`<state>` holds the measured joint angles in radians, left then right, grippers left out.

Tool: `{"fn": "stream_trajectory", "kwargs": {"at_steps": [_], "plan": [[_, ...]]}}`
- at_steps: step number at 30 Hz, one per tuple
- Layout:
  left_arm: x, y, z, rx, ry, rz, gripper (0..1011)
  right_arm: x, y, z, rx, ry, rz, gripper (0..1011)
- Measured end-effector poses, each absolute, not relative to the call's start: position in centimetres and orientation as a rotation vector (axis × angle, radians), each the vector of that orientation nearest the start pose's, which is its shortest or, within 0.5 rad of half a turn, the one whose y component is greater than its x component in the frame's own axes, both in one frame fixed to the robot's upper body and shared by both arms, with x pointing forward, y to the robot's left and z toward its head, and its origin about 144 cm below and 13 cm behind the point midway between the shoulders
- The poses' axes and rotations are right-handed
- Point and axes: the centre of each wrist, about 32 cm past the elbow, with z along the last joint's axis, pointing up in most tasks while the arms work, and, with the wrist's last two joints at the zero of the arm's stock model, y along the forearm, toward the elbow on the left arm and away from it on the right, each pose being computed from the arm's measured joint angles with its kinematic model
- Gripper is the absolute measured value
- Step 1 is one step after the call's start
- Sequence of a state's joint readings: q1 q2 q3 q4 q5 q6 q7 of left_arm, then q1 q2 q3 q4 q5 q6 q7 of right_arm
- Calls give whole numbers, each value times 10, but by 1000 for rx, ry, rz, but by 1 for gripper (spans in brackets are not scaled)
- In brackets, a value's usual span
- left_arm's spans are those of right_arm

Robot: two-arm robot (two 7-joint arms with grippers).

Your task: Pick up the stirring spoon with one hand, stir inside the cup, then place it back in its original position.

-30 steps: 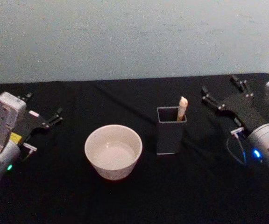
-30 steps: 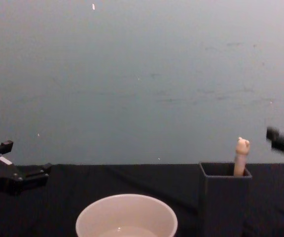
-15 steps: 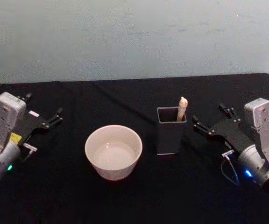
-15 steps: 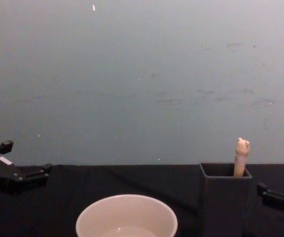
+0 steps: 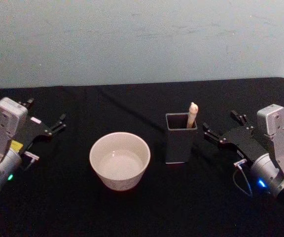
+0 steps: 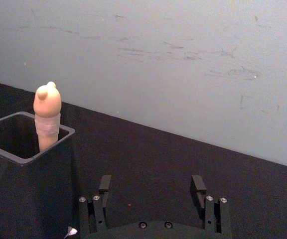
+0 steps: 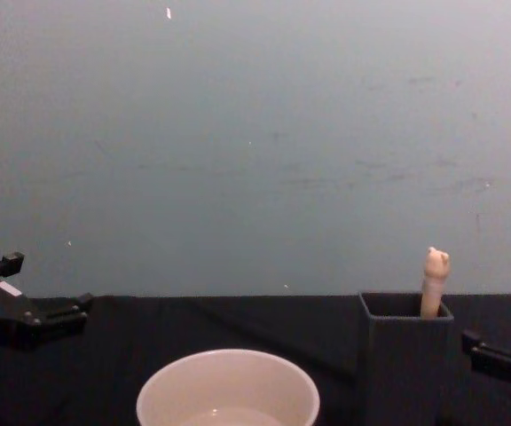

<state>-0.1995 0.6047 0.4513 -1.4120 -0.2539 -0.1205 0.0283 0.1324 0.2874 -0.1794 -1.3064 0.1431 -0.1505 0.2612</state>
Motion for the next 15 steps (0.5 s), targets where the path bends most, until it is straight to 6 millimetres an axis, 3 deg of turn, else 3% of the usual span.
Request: {"fn": "stream_trajectory", "kwargs": {"at_steps": [15], "plan": [[489, 310, 1140, 304, -285, 1248, 1001, 488, -282, 1105, -145, -95, -1187, 1000]]}}
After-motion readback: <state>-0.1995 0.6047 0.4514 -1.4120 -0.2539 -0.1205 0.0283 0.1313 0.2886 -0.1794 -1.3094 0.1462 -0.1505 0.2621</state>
